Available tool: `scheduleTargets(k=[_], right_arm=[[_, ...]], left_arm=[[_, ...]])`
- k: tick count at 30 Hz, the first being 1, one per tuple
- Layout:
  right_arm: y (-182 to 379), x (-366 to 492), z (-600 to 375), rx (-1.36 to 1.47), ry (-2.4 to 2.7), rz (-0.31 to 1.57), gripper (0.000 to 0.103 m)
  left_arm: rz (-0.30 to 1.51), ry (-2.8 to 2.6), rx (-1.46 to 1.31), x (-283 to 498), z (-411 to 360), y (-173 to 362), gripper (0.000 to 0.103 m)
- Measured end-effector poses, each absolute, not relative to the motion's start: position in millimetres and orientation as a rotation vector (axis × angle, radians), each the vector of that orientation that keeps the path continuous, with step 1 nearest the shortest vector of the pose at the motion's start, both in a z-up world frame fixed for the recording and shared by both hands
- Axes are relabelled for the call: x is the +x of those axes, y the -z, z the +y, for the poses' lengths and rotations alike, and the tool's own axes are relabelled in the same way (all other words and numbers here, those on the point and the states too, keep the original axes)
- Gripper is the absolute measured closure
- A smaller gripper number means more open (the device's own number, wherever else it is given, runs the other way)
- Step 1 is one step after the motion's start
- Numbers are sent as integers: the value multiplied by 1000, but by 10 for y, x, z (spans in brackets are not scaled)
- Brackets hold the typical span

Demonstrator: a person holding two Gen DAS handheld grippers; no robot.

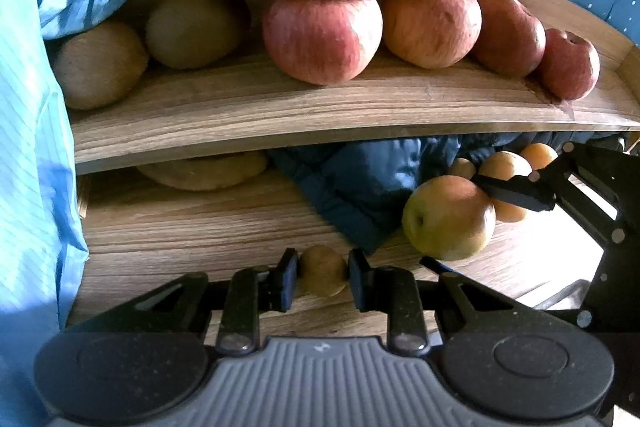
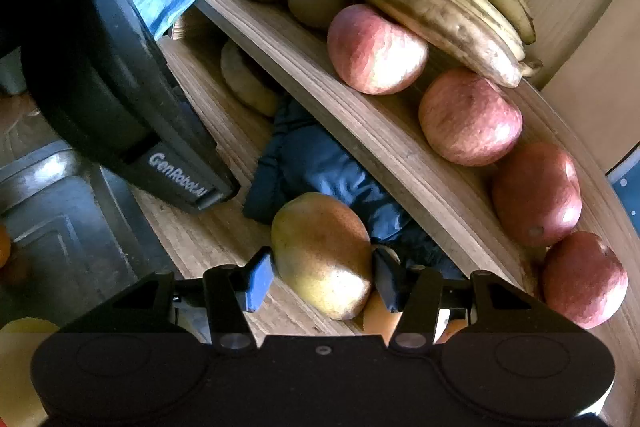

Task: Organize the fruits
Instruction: 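Carry the kiwi with the left gripper while the right gripper carries the mango over the tray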

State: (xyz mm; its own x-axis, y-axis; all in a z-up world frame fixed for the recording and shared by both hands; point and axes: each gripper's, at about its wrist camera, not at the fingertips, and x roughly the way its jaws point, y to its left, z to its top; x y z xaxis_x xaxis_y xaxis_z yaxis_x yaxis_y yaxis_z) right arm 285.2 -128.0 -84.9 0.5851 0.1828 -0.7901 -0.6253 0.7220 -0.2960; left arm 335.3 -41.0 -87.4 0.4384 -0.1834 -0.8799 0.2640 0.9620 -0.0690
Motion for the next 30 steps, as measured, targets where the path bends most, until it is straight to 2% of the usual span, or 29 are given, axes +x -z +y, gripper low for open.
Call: scheduleTargets(k=[30], right_arm=[[390,2356,-1415,-540,-429,779,48]], left_arm=[[1021,325,81,2847,-511,569,74]])
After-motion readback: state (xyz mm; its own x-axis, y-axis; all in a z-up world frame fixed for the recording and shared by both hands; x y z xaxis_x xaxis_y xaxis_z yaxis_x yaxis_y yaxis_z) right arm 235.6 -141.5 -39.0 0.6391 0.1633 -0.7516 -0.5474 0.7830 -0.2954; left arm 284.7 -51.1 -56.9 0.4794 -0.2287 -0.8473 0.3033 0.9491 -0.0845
